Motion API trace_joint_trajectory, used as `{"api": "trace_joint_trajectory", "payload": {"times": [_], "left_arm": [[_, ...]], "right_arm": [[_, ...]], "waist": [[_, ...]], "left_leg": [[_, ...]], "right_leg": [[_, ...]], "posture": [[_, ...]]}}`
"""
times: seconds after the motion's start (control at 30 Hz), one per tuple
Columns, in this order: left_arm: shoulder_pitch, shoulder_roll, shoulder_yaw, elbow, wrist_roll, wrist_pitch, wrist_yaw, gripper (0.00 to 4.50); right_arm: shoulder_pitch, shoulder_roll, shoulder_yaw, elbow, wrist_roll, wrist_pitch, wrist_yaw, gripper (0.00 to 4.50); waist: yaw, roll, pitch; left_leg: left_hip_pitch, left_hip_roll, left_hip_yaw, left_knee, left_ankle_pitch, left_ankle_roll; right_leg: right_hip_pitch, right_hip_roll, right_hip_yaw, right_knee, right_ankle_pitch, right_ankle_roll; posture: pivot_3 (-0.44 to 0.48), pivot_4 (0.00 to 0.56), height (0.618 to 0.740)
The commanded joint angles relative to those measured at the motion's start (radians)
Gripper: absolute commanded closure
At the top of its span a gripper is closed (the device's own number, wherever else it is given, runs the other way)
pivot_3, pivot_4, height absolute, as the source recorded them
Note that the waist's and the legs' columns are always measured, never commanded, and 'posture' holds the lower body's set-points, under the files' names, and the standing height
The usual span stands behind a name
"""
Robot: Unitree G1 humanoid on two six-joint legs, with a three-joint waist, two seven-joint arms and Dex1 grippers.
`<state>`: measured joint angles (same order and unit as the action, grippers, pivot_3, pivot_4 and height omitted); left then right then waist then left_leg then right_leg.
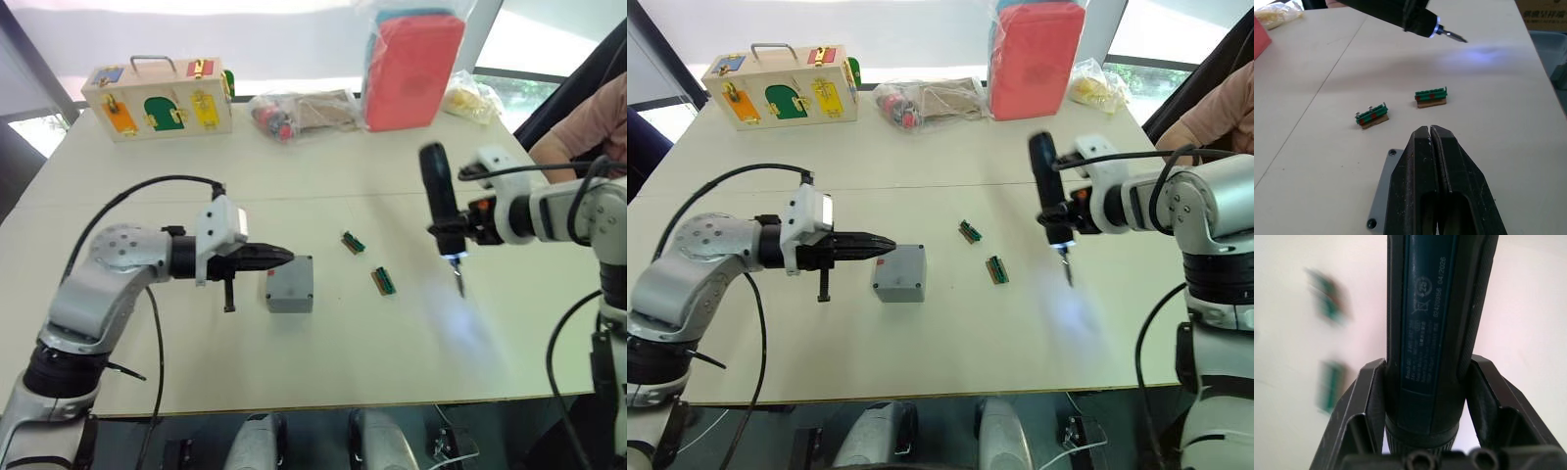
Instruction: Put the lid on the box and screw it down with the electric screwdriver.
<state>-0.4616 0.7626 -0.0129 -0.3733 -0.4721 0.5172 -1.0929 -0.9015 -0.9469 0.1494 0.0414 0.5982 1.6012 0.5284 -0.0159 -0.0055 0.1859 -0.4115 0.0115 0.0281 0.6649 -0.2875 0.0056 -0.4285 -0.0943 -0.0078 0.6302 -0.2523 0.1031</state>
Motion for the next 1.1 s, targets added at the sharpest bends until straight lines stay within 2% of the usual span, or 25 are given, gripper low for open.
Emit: {"api": "trace_joint_trajectory", "payload": {"times": [0.03, 0.2, 0.4, 0.43, 0.47, 0.53, 0.63, 0.77, 0.9, 1.0, 1.03, 1.07, 1.1], "left_arm": [[0.004, 0.004, 0.025, -0.053, -0.026, 0.004, 0.023, 4.50], [0.016, 0.013, 0.042, -0.084, -0.055, 0.023, 0.043, 4.50], [0.013, 0.021, 0.054, -0.092, -0.077, 0.043, 0.062, 4.50], [0.013, 0.023, 0.056, -0.094, -0.081, 0.046, 0.064, 4.50], [0.013, 0.025, 0.058, -0.097, -0.084, 0.049, 0.066, 4.50], [0.018, 0.029, 0.063, -0.102, -0.090, 0.055, 0.071, 4.50], [0.027, 0.043, 0.069, -0.108, -0.090, 0.060, 0.079, 4.50], [0.055, 0.076, 0.093, -0.108, -0.078, 0.068, 0.098, 4.50], [0.111, 0.100, 0.125, -0.085, -0.054, 0.050, 0.129, 4.50], [0.141, 0.120, 0.113, -0.042, 0.007, 0.001, 0.132, 4.50], [0.145, 0.120, 0.108, -0.025, 0.022, -0.013, 0.135, 4.50], [0.150, 0.115, 0.106, -0.009, 0.030, -0.020, 0.139, 4.50], [0.154, 0.108, 0.103, 0.005, 0.036, -0.026, 0.143, 4.50]], "right_arm": [[-0.048, -0.022, 0.052, 0.060, -0.040, -0.018, 0.037, 2.65], [-0.043, 0.031, 0.126, 0.175, -0.084, -0.028, 0.053, 2.65], [-0.047, 0.060, 0.142, 0.234, -0.131, -0.062, 0.070, 2.65], [-0.048, 0.060, 0.140, 0.235, -0.135, -0.064, 0.077, 1.65], [-0.051, 0.060, 0.139, 0.236, -0.138, -0.065, 0.083, 1.53], [-0.057, 0.056, 0.134, 0.228, -0.143, -0.068, 0.092, 0.81], [-0.101, 0.040, 0.105, 0.197, -0.133, -0.061, 0.111, 0.00], [-0.168, 0.013, 0.093, 0.121, -0.137, -0.121, 0.143, 0.00], [-0.146, 0.006, 0.067, -0.024, -0.125, -0.231, 0.183, 0.00], [-0.071, 0.039, 0.025, -0.166, -0.092, -0.318, 0.210, 0.59], [-0.044, 0.057, 0.008, -0.205, -0.084, -0.346, 0.212, 1.11], [-0.019, 0.090, -0.015, -0.238, -0.062, -0.345, 0.207, 1.29], [0.004, 0.118, -0.027, -0.267, -0.051, -0.348, 0.202, 1.75]], "waist": [[-0.003, -0.001, 0.002], [0.000, -0.001, 0.003], [0.002, -0.002, 0.003], [0.002, -0.002, 0.003], [0.002, -0.002, 0.003], [0.002, -0.002, 0.003], [0.002, -0.002, 0.003], [-0.001, -0.001, 0.004], [0.002, -0.002, 0.004], [0.003, -0.002, 0.003], [0.003, -0.002, 0.003], [0.004, -0.002, 0.003], [0.004, -0.002, 0.003]], "left_leg": [[0.000, 0.000, 0.000, 0.000, 0.000, 0.000], [0.000, 0.000, 0.000, 0.000, 0.000, 0.000], [0.000, 0.000, 0.000, 0.002, 0.000, 0.000], [0.000, 0.000, 0.000, 0.002, 0.000, 0.000], [0.000, 0.000, 0.000, 0.003, 0.000, 0.000], [0.000, 0.000, 0.000, 0.003, 0.001, -0.001], [0.000, 0.000, 0.000, 0.003, 0.001, -0.001], [0.000, 0.000, 0.000, 0.003, 0.001, -0.001], [0.000, 0.001, 0.000, 0.002, 0.001, -0.001], [0.000, 0.001, 0.000, 0.002, 0.001, -0.001], [0.000, 0.001, 0.000, 0.002, 0.001, -0.001], [0.000, 0.001, 0.000, 0.003, 0.001, -0.001], [0.000, 0.001, 0.000, 0.003, 0.001, -0.001]], "right_leg": [[0.000, 0.000, 0.000, 0.000, 0.000, 0.000], [0.000, 0.001, 0.000, 0.000, 0.001, 0.001], [0.000, 0.001, 0.000, 0.000, 0.001, 0.002], [0.001, 0.001, 0.000, 0.000, 0.002, 0.003], [0.001, 0.001, 0.000, 0.000, 0.002, 0.004], [0.001, 0.001, 0.001, 0.000, 0.003, 0.004], [0.001, 0.001, 0.001, 0.000, 0.003, 0.005], [0.001, 0.001, 0.001, 0.001, 0.003, 0.005], [0.000, 0.002, 0.001, 0.000, 0.003, 0.005], [0.001, 0.002, 0.001, 0.000, 0.003, 0.005], [0.001, 0.002, 0.001, 0.001, 0.003, 0.005], [0.001, 0.002, 0.001, 0.001, 0.003, 0.005], [0.001, 0.002, 0.001, 0.001, 0.003, 0.005]], "posture": [[0.000, 0.150, 0.730], [0.000, 0.150, 0.730], [0.000, 0.150, 0.730], [0.000, 0.150, 0.730], [0.000, 0.150, 0.730], [0.000, 0.150, 0.730], [0.000, 0.150, 0.730], [0.000, 0.150, 0.730], [0.000, 0.150, 0.730], [0.000, 0.150, 0.730], [0.000, 0.150, 0.730], [0.000, 0.150, 0.730], [0.000, 0.150, 0.730]]}}
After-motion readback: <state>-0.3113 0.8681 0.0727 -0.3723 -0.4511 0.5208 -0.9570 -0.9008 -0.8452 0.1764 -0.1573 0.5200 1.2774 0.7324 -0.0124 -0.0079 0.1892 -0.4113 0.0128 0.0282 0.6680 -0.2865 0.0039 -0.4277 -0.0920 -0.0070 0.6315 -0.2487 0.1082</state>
